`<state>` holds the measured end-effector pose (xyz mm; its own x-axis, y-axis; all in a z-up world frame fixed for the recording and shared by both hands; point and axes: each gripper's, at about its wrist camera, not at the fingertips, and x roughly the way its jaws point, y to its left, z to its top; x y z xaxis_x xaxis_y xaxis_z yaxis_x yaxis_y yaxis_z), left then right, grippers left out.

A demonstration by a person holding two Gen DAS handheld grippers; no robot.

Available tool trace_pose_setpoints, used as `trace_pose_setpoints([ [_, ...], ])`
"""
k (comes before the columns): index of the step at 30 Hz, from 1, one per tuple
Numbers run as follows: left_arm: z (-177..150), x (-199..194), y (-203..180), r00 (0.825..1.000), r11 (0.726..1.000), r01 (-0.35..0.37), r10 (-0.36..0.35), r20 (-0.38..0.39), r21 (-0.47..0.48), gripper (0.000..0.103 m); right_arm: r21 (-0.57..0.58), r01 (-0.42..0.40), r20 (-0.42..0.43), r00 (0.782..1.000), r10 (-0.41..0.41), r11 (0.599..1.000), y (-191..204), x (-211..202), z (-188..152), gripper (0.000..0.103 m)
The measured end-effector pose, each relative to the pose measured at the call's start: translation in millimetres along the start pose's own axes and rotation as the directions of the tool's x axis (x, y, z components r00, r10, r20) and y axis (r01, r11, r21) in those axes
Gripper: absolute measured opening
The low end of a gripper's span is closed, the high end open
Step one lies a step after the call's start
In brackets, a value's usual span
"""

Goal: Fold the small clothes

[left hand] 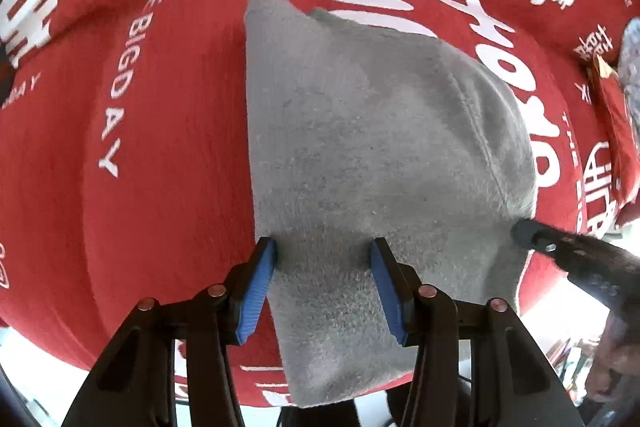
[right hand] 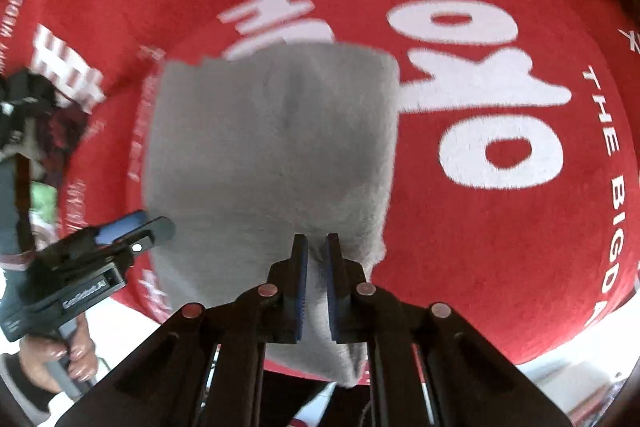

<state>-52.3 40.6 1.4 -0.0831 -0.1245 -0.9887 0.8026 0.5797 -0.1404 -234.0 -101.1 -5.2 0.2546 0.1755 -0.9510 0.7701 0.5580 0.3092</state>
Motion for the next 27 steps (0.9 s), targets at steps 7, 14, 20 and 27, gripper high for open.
trace_pose_setpoints([
  [7, 0, -2, -3, 1.000, 1.000, -0.018, 0.018, -0.013, 0.003, 0.052, 0.021, 0.001, -0.010, 1.000, 0.000, 1.000, -10, 15, 7, 0.005],
  [14, 2, -1, -4, 0.999, 0.999, -0.039, 0.038, -0.031, -0.014, 0.052, 0.010, 0.025, -0.044, 0.999, -0.025, 1.000, -6, 12, 6, 0.005],
  [20, 2, -5, -6, 0.996, 0.998, -0.060, 0.060, -0.071, -0.005, 0.052, 0.010, 0.048, -0.080, 0.996, -0.047, 0.999, -2, 13, 8, 0.006],
  [27, -5, -23, -11, 0.992, 0.996, -0.077, 0.080, -0.096, 0.032, 0.052, 0.055, 0.045, -0.096, 0.995, -0.039, 0.997, -7, 0, 9, 0.010],
])
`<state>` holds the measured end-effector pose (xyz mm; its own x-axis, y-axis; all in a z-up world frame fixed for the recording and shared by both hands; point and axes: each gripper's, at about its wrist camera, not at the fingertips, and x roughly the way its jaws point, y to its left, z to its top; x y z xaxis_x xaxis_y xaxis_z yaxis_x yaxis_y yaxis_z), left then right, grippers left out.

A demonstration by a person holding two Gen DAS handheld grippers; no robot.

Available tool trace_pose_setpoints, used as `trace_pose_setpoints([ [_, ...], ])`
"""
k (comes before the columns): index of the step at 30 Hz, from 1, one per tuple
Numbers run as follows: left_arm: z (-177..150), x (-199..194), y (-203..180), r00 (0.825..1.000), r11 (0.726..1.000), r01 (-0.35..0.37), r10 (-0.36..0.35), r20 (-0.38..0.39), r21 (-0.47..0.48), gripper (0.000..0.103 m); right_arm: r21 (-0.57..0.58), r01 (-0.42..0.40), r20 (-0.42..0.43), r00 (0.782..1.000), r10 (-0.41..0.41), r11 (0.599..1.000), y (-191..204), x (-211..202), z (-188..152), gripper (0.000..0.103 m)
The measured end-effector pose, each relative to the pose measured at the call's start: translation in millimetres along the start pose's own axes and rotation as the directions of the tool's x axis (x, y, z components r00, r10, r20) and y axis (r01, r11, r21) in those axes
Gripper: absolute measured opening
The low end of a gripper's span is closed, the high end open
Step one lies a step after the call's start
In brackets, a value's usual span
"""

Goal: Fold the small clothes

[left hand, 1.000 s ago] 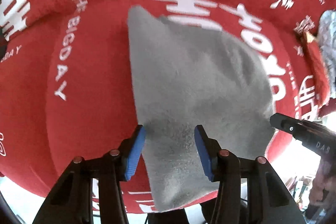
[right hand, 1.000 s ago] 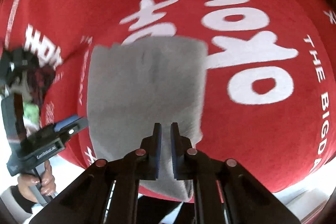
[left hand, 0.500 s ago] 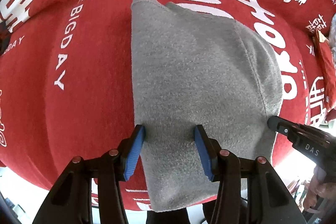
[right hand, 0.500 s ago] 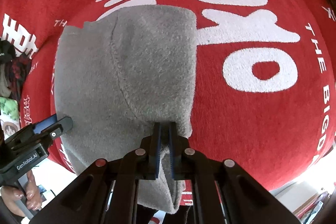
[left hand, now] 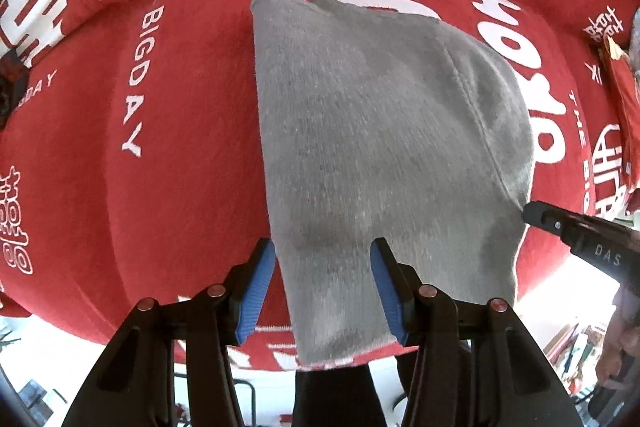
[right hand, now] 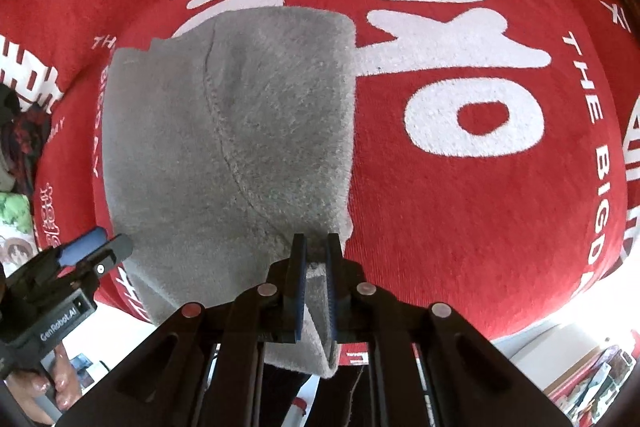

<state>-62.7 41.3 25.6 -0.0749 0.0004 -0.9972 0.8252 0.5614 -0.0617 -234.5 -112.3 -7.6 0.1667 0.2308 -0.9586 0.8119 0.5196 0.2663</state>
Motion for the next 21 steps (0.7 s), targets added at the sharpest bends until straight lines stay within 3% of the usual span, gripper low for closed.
trace_pose_setpoints([
  [14, -11, -30, -17, 0.999, 1.000, 0.000, 0.001, -0.040, 0.025, 0.053, -0.005, -0.016, -0.018, 1.000, 0.016, 1.000, 2, -29, -17, 0.010],
  [17, -13, -43, -21, 1.000, 1.000, -0.001, 0.002, -0.019, 0.027, 0.079, -0.011, -0.018, -0.021, 1.000, 0.018, 1.000, 6, -38, -20, 0.010],
  [21, -14, -58, -24, 1.000, 0.999, 0.006, -0.006, -0.002, 0.042, 0.079, -0.027, -0.022, -0.006, 1.000, 0.022, 0.999, 13, -52, -25, 0.013],
])
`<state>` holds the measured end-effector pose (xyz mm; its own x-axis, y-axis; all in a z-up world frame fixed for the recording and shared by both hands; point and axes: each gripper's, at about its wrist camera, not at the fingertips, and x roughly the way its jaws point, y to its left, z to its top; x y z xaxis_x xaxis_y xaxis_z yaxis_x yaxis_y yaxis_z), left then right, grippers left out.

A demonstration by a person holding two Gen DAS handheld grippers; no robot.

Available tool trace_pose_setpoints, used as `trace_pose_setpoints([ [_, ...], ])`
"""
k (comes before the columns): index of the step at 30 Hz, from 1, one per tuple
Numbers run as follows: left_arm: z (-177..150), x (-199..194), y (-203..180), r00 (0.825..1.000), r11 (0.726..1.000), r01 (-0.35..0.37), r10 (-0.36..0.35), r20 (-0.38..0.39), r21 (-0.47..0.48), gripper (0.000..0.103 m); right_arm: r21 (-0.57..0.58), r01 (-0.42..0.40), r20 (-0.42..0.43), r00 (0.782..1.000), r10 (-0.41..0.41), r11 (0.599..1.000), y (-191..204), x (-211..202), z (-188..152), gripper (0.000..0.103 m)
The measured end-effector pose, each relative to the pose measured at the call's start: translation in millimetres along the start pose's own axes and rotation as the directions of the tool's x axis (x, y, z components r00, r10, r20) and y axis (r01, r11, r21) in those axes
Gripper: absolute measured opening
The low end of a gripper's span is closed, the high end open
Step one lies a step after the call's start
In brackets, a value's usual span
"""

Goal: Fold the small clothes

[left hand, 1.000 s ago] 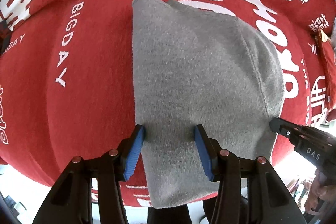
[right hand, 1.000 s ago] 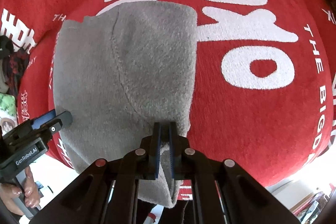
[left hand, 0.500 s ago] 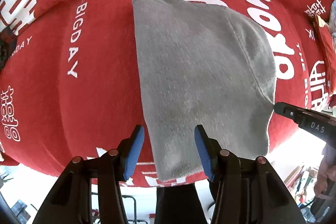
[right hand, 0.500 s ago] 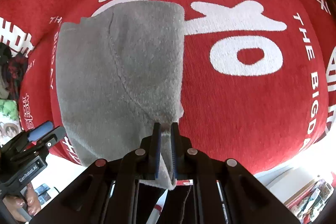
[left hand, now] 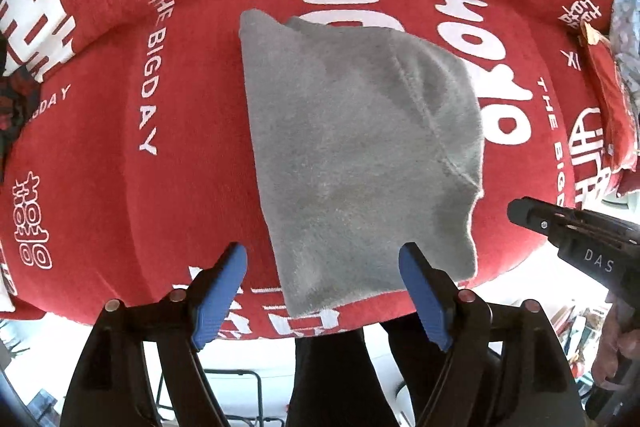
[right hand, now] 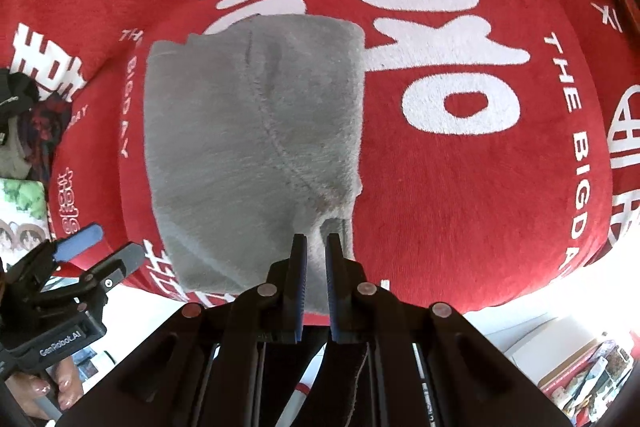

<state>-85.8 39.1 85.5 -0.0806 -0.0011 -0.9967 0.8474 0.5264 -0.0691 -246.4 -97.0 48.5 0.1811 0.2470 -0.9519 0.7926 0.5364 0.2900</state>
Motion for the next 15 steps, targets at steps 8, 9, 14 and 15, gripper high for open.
trace_pose_setpoints([
  [8, -2, -26, 7, 0.996, 0.995, 0.040, -0.032, 0.081, -0.093, 0.103, -0.033, 0.017, 0.041, 0.999, -0.015, 0.999, 15, -28, -8, 0.045],
  [9, -3, -28, 7, 0.996, 0.995, 0.040, -0.032, 0.083, -0.096, 0.103, -0.035, 0.021, 0.044, 0.999, -0.019, 0.999, 15, -28, -8, 0.047],
  [14, -5, -36, -3, 0.994, 0.998, -0.043, 0.048, 0.097, -0.053, 0.103, -0.056, 0.079, 0.087, 0.993, -0.074, 0.995, 23, -39, -13, 0.082],
  [15, -5, -37, -3, 0.993, 0.997, -0.059, 0.064, 0.104, -0.045, 0.103, -0.065, 0.092, 0.104, 0.991, -0.085, 0.994, 25, -42, -15, 0.082],
])
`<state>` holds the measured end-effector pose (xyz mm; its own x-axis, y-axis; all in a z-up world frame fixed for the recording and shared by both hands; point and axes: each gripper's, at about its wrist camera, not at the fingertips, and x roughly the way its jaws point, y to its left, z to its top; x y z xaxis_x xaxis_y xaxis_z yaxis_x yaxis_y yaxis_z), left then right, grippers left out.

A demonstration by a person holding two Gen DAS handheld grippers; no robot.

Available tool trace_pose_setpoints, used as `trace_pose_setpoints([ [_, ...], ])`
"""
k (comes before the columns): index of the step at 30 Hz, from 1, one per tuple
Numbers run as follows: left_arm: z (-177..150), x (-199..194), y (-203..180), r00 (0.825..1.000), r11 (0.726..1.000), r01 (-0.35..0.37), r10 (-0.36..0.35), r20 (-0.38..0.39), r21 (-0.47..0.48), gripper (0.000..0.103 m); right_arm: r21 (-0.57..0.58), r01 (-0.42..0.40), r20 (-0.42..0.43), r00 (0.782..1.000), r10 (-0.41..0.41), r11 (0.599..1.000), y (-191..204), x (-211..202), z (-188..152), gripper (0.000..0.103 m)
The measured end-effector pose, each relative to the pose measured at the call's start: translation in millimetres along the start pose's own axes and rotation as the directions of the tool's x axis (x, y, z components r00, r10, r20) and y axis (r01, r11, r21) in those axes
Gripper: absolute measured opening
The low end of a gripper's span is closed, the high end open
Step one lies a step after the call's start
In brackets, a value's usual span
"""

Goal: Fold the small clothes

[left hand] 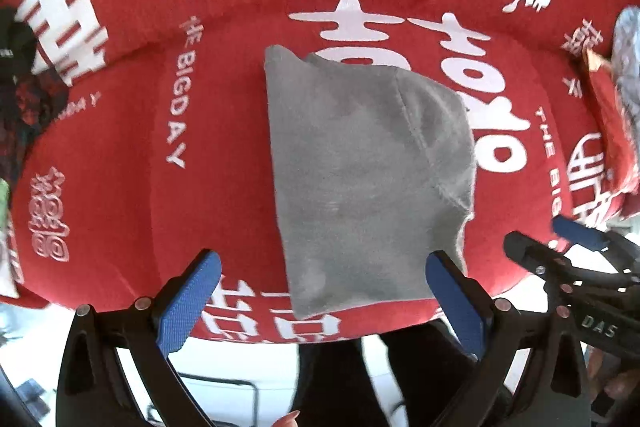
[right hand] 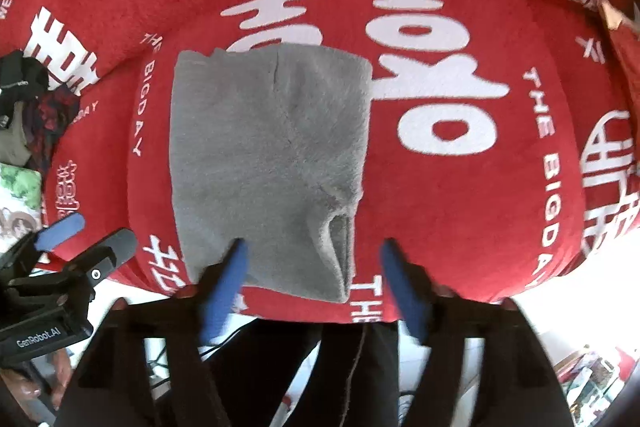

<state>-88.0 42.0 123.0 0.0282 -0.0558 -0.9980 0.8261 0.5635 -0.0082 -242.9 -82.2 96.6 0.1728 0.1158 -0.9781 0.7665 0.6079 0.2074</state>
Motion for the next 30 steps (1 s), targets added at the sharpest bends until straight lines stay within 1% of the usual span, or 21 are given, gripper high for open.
trace_pose_setpoints([
  [1, 0, -3, 0, 1.000, 1.000, -0.016, 0.016, 0.015, 0.013, 0.103, -0.009, 0.013, 0.014, 1.000, -0.012, 1.000, 2, -2, -1, 0.083],
  [5, -1, -13, 0, 0.995, 0.997, -0.079, 0.077, 0.058, 0.024, 0.103, -0.030, 0.029, 0.046, 0.999, -0.028, 0.999, 8, -9, -2, 0.093],
  [7, 1, -13, 3, 0.997, 0.998, -0.062, 0.061, 0.040, 0.017, 0.103, -0.026, 0.024, 0.046, 0.999, -0.023, 0.999, 8, -11, -3, 0.094],
  [9, 1, -11, 7, 0.999, 1.000, -0.030, 0.030, 0.022, -0.007, 0.103, -0.022, 0.017, 0.034, 0.999, -0.016, 1.000, 8, -11, -5, 0.094],
  [14, -3, -7, 8, 1.000, 0.999, 0.013, -0.013, -0.019, -0.030, 0.103, -0.025, 0.039, 0.012, 0.999, -0.039, 0.999, 10, -11, -8, 0.094],
  [17, -8, -7, 6, 1.000, 1.000, 0.002, -0.002, -0.019, -0.030, 0.103, -0.017, 0.048, 0.004, 0.999, -0.048, 0.999, 9, -12, -9, 0.094],
  [19, -10, -8, 6, 1.000, 1.000, -0.024, 0.024, -0.009, -0.019, 0.103, -0.004, 0.051, 0.001, 0.999, -0.051, 0.999, 8, -13, -9, 0.094],
  [22, -12, -11, 9, 0.999, 0.999, -0.038, 0.038, 0.000, -0.018, 0.103, 0.011, 0.057, 0.001, 0.998, -0.057, 0.998, 6, -15, -9, 0.094],
  [30, -12, -12, 10, 0.999, 0.999, -0.047, 0.047, 0.003, -0.006, 0.103, 0.024, 0.071, 0.002, 0.997, -0.071, 0.997, 6, -20, -7, 0.095],
])
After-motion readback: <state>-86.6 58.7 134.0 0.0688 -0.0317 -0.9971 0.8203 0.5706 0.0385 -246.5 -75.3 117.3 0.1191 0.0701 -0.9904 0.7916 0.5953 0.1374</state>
